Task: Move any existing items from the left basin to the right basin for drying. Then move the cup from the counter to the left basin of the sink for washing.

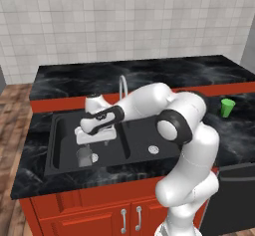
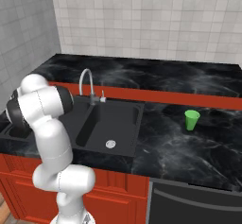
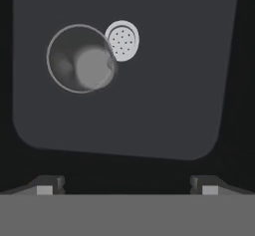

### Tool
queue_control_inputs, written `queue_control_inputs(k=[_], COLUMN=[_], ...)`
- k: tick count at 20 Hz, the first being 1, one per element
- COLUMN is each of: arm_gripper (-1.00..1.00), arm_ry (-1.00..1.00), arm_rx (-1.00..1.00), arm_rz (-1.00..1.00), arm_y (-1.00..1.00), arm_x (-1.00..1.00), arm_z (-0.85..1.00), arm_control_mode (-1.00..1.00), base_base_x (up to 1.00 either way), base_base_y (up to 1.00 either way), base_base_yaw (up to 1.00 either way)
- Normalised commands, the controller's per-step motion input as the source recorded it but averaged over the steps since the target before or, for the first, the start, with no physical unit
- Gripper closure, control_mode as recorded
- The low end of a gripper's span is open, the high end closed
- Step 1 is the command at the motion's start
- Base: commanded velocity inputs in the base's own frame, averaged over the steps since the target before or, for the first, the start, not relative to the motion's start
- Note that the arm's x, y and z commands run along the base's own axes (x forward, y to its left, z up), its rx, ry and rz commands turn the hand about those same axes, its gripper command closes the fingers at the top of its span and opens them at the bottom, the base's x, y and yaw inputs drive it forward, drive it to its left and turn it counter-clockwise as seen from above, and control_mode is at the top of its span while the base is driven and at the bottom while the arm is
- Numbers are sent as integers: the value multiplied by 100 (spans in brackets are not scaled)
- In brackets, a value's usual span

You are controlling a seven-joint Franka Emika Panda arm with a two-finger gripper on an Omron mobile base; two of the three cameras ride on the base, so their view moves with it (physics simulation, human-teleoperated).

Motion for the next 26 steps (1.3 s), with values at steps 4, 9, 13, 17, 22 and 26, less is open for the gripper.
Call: queue_control_inputs(k=[4, 9, 13, 17, 22, 26], arm_gripper=[-100, -100, -100, -100, -100, -100], arm_ry=[5, 4, 4, 4, 5, 5], arm_rx=[0, 0, 0, 0, 0, 0], arm_rz=[0, 0, 0, 0, 0, 0], arm_y=[5, 5, 1, 3, 4, 2], arm_x=[23, 23, 22, 23, 26, 23], arm_z=[0, 0, 0, 0, 0, 0], arm_control_mode=[-100, -100, -100, -100, -100, -100], base_base_x=[0, 0, 0, 0, 0, 0], base_base_y=[0, 0, 0, 0, 0, 0], base_base_yaw=[0, 0, 0, 0, 0, 0])
